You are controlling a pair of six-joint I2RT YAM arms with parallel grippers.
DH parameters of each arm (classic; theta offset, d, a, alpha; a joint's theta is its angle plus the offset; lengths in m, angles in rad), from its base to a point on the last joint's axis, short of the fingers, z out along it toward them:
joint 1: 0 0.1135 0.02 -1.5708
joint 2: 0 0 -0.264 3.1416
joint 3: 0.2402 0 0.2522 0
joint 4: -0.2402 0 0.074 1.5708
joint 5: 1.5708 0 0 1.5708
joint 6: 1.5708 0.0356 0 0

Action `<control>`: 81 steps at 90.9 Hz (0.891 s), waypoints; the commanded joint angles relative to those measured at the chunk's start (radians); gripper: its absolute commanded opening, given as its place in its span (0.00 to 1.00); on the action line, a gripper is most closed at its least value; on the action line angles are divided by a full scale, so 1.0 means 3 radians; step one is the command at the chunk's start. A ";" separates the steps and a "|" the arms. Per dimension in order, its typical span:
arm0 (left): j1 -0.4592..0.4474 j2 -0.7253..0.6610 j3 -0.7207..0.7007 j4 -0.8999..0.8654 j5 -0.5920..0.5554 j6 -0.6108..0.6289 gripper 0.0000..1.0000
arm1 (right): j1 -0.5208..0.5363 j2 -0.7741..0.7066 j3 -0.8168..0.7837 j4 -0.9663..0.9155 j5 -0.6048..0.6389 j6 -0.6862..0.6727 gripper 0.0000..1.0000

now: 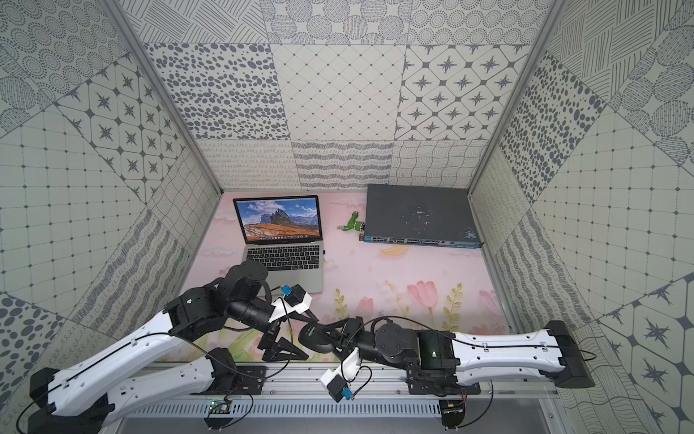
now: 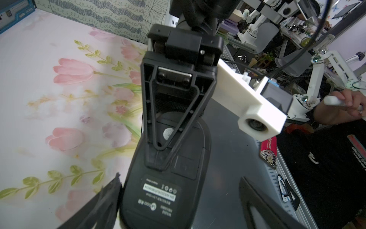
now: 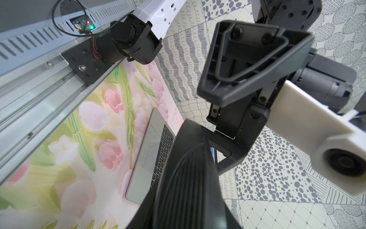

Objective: Remove the wireless mouse receiver from the laptop
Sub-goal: Pick up the mouse from the center of the board.

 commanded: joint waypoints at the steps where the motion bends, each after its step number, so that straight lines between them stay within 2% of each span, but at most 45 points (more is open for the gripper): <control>1: -0.0071 0.0114 0.0039 0.0051 0.0095 0.0307 0.93 | 0.0047 -0.0071 0.0116 0.0047 -0.0007 0.0022 0.24; 31: -0.0129 0.0379 0.0086 0.0042 0.0058 0.0289 0.75 | 0.0052 -0.0054 0.0126 0.0139 -0.0056 -0.0030 0.24; 43: -0.0126 0.0490 0.0133 -0.0009 0.0067 0.0288 0.63 | 0.0052 -0.0046 0.0106 0.0162 -0.0056 -0.0033 0.24; 63: -0.0131 0.0474 0.0155 -0.0060 0.0055 0.0331 0.29 | 0.0051 -0.0056 0.0076 0.0190 -0.0032 -0.0015 0.25; 65: -0.0133 0.0467 0.0158 -0.0066 0.0043 0.0334 0.28 | 0.0050 -0.0060 0.0072 0.0203 -0.0025 -0.0011 0.28; 67: -0.0133 0.0458 0.0159 -0.0073 0.0016 0.0335 0.26 | 0.0050 -0.0063 0.0066 0.0224 -0.0005 -0.0009 0.35; 76: -0.0134 0.0347 0.0203 -0.0124 -0.0326 0.0375 0.20 | 0.0066 -0.0116 0.0044 0.0373 0.0177 0.0096 0.89; 78: -0.0132 0.0302 0.0208 -0.0120 -0.0505 0.0399 0.18 | 0.0068 -0.0147 0.0063 0.0317 0.0214 0.0181 0.95; 81: -0.0130 0.0206 0.0192 -0.0076 -0.0805 0.0439 0.16 | 0.0075 -0.0221 0.0128 0.0160 0.0243 0.0339 0.96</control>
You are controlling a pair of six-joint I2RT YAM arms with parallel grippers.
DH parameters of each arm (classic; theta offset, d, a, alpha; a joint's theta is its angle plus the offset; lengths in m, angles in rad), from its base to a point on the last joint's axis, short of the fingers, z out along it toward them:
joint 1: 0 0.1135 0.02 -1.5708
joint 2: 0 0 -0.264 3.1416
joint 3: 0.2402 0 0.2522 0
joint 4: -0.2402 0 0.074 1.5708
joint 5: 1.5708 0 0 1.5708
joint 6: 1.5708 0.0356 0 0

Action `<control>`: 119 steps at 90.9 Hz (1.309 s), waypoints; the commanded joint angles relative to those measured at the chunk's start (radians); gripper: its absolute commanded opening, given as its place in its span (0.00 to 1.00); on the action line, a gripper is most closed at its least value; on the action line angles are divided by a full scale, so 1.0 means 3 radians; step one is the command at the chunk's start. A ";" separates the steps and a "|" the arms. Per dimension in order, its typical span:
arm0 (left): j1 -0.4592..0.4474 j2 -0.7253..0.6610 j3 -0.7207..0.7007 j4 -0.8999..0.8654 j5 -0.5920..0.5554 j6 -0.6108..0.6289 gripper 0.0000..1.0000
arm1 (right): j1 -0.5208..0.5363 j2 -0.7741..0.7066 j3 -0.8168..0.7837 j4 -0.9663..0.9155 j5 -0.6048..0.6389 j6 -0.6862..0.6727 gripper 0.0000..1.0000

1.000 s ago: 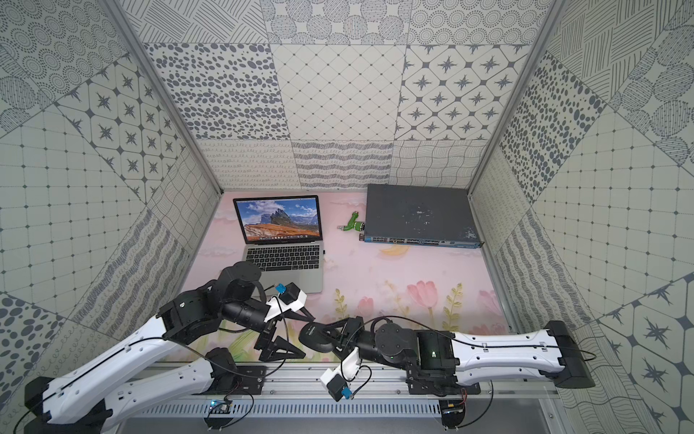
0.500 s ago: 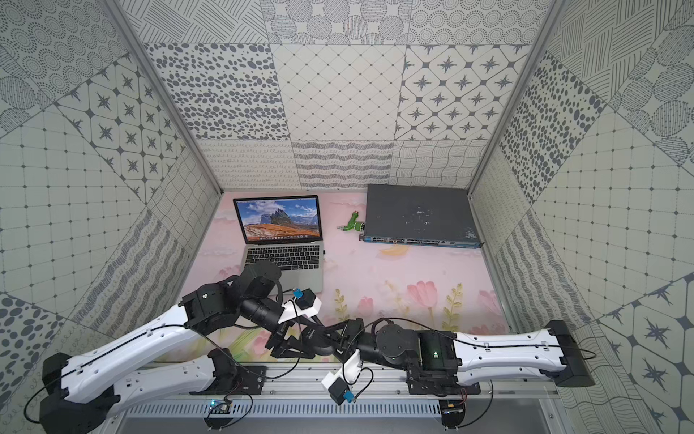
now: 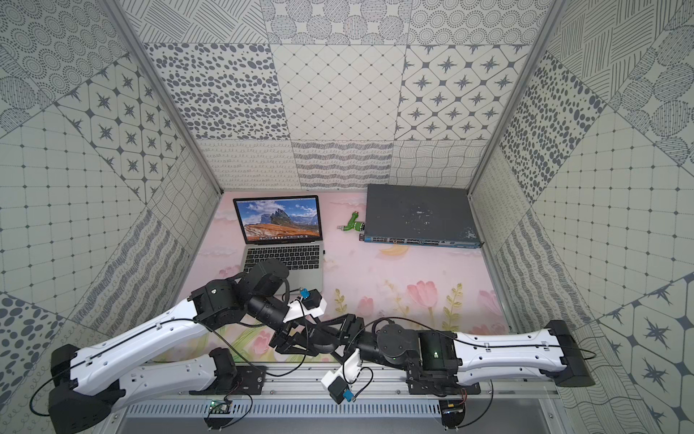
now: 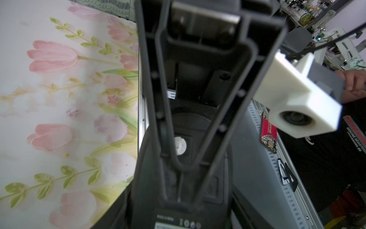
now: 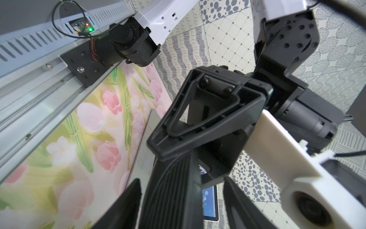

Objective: Remove the wireless mouse receiver from the laptop
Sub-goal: Pick up the mouse from the center of the board, then remove the lid from the mouse.

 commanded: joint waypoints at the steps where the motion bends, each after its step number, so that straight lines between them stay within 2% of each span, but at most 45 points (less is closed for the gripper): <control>1: -0.0008 -0.0246 0.0061 0.0063 -0.0865 0.0174 0.17 | 0.0033 -0.0206 0.0133 0.0035 0.0178 0.0388 0.97; 5: -0.0010 -0.0412 -0.0028 0.0254 -0.1414 0.0237 0.23 | 0.0061 -0.0334 0.0247 -0.0247 0.0157 0.0714 0.97; 8: -0.0007 -0.0495 -0.0079 0.0366 -0.1791 0.0353 0.19 | 0.0080 -0.0431 0.0291 -0.0324 0.0143 0.1017 0.97; 11: -0.0010 -0.0536 -0.0109 0.0415 -0.2023 0.0504 0.16 | 0.0086 -0.0528 0.0317 -0.0335 0.0112 0.1328 0.97; 18: -0.0010 -0.0542 -0.0209 0.0602 -0.2459 0.0794 0.13 | 0.0045 -0.0752 0.0394 -0.0336 0.0155 0.2381 0.97; 22: -0.0007 -0.0534 -0.0244 0.0703 -0.2538 0.0861 0.10 | -0.0004 -0.0858 0.0398 -0.0341 0.0280 0.2875 0.97; 31: -0.0014 -0.0554 -0.0279 0.0903 -0.2567 0.0884 0.12 | -0.0117 -0.0956 0.0382 -0.0489 0.0733 0.3817 0.97; 43: -0.0043 -0.0505 -0.0289 0.1004 -0.2865 0.1058 0.13 | -0.0241 -0.0859 0.0640 -0.1141 0.0730 0.4934 0.97; 53: -0.0043 -0.0525 -0.0311 0.1073 -0.2874 0.1084 0.13 | -0.0551 -0.0715 0.0730 -0.1399 0.0396 0.5780 0.97; 59: -0.0050 -0.0534 -0.0341 0.1072 -0.2818 0.1095 0.13 | -0.0925 -0.0573 0.0794 -0.1483 -0.0082 0.6140 0.97; 70: -0.0062 -0.0544 -0.0363 0.1053 -0.2737 0.1089 0.12 | -0.1702 -0.0116 0.0895 -0.1499 -0.1159 0.6614 0.91; 78: -0.0070 -0.0567 -0.0378 0.1058 -0.2713 0.1082 0.13 | -0.1977 0.0325 0.1079 -0.1487 -0.1768 0.6675 0.87; 101: -0.0064 -0.0501 -0.0370 0.1001 -0.2683 0.1056 0.13 | -0.1983 0.1007 0.1389 -0.1335 -0.2236 0.6464 0.87; 119: -0.0070 -0.0460 -0.0360 0.0954 -0.2609 0.1045 0.12 | -0.1997 0.1061 0.1349 -0.1303 -0.2252 0.6367 0.74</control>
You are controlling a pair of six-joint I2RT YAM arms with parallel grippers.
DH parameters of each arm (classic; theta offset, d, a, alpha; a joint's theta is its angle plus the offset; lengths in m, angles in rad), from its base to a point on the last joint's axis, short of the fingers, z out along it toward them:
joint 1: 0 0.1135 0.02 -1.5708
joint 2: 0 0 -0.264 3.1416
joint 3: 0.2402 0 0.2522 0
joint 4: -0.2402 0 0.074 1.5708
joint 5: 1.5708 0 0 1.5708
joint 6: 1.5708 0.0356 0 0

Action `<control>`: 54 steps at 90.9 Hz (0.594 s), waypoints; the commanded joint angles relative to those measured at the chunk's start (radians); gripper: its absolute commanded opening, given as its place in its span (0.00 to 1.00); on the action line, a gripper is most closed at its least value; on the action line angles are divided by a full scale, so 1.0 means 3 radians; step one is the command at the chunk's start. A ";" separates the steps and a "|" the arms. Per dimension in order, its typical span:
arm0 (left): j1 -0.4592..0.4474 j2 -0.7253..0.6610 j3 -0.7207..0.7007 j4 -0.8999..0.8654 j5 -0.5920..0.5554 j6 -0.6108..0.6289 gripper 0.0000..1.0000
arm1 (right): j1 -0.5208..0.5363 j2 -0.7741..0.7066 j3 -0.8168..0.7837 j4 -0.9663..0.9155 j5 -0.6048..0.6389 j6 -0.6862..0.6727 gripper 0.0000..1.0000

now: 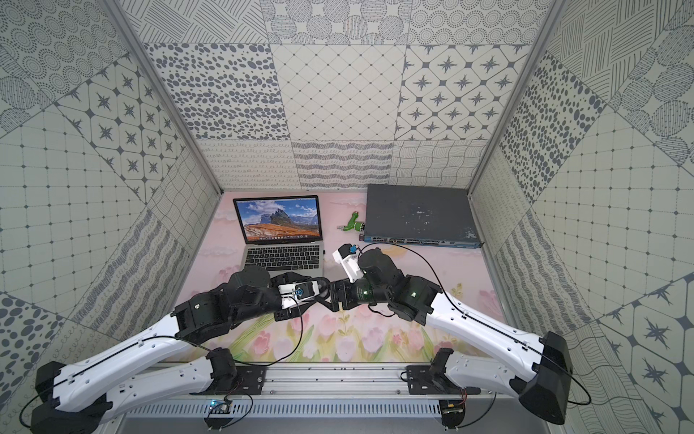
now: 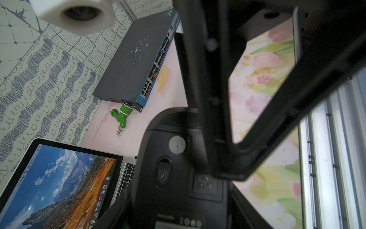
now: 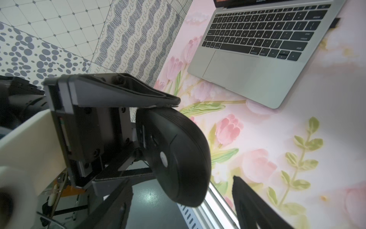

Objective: Remove the wireless mouse receiver from the laptop
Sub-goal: Remove the lid from the mouse.

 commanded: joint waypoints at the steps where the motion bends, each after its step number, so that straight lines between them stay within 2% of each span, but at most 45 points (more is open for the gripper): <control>1: -0.0010 0.0035 0.0030 0.0176 0.0052 0.0041 0.12 | -0.0024 0.0004 0.0072 0.0148 -0.0154 -0.0058 0.74; 23: -0.0005 0.0032 0.0037 0.0138 0.0122 0.0029 0.12 | -0.0136 0.0144 0.0125 0.0148 -0.0304 -0.0121 0.61; 54: -0.0010 0.0029 0.0026 0.0119 0.0183 0.0026 0.11 | -0.0206 0.0277 0.0182 0.0160 -0.0467 -0.0138 0.59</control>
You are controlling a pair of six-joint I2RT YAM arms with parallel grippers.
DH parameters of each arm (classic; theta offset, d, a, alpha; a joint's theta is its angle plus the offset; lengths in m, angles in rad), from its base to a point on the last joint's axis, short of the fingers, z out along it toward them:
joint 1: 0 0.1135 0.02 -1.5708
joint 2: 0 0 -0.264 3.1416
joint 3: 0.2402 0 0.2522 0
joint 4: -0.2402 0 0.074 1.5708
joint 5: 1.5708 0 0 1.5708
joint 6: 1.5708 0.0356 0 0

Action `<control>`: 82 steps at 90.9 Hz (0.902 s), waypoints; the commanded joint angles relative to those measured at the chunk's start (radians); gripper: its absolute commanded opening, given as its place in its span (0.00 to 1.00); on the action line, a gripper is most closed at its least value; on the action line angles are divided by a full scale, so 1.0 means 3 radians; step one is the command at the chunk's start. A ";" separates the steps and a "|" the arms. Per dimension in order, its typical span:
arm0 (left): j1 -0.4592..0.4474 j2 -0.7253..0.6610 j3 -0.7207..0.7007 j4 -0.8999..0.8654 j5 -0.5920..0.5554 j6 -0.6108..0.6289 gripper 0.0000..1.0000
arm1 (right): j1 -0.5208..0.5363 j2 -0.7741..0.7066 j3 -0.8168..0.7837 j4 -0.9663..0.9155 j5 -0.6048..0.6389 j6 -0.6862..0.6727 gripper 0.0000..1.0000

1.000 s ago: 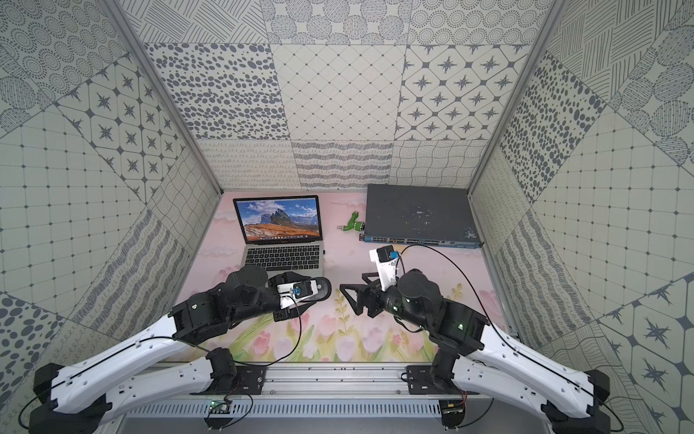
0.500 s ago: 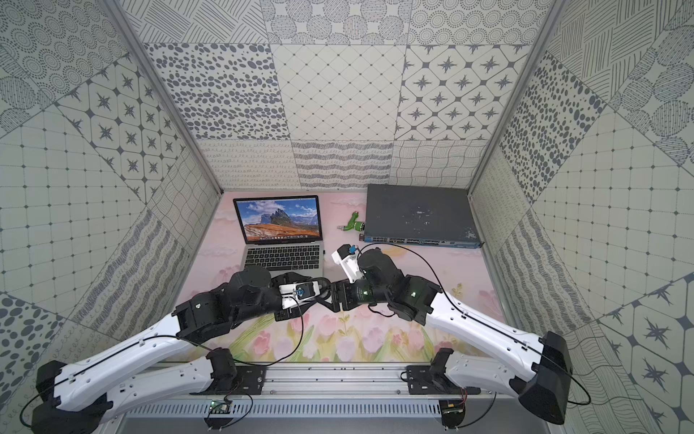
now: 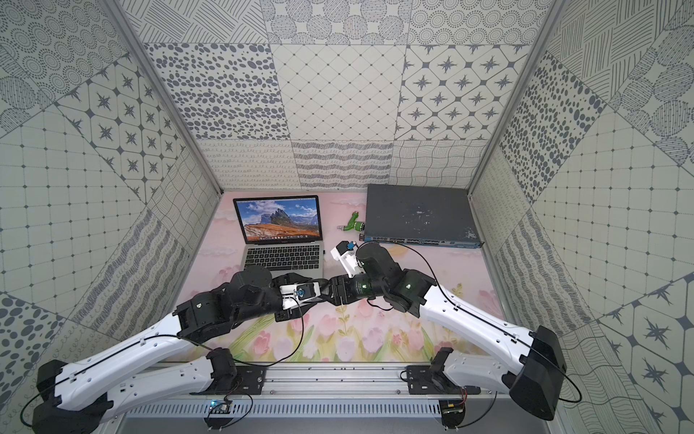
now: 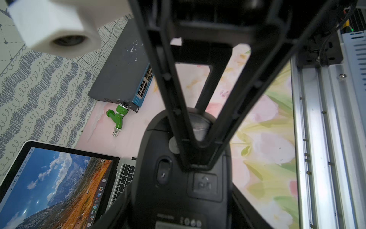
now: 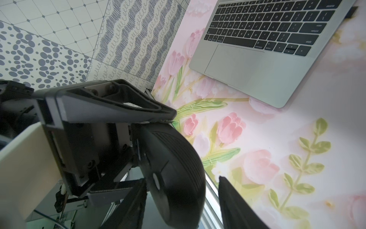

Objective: Remove the wireless mouse receiver from the laptop
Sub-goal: Remove the lid from the mouse.

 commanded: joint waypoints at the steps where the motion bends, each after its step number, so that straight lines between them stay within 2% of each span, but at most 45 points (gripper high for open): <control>1: -0.0005 0.0002 0.0027 0.0130 0.0120 0.0016 0.11 | -0.0012 0.0062 0.0103 0.0140 -0.0131 -0.0053 0.58; 38: -0.0005 0.0006 0.0020 0.0131 0.0115 0.0011 0.11 | -0.0020 0.0067 -0.0004 0.0147 -0.0178 -0.0082 0.53; 48: -0.0007 0.0004 0.0019 0.0126 0.0125 0.0011 0.12 | -0.0037 0.0082 -0.0026 0.0149 -0.0160 -0.0077 0.38; 61: -0.0011 -0.0002 0.0014 0.0124 0.0119 0.0006 0.12 | -0.0078 0.0077 -0.0049 0.0154 -0.0172 -0.0075 0.28; 68: -0.0008 -0.0007 0.0013 0.0129 0.0110 0.0001 0.12 | -0.0100 0.0059 -0.0066 0.0153 -0.0199 -0.0068 0.28; 82: -0.0003 -0.0007 0.0008 0.0132 0.0110 -0.0005 0.12 | -0.0114 0.0020 -0.0078 0.0151 -0.0244 -0.0085 0.39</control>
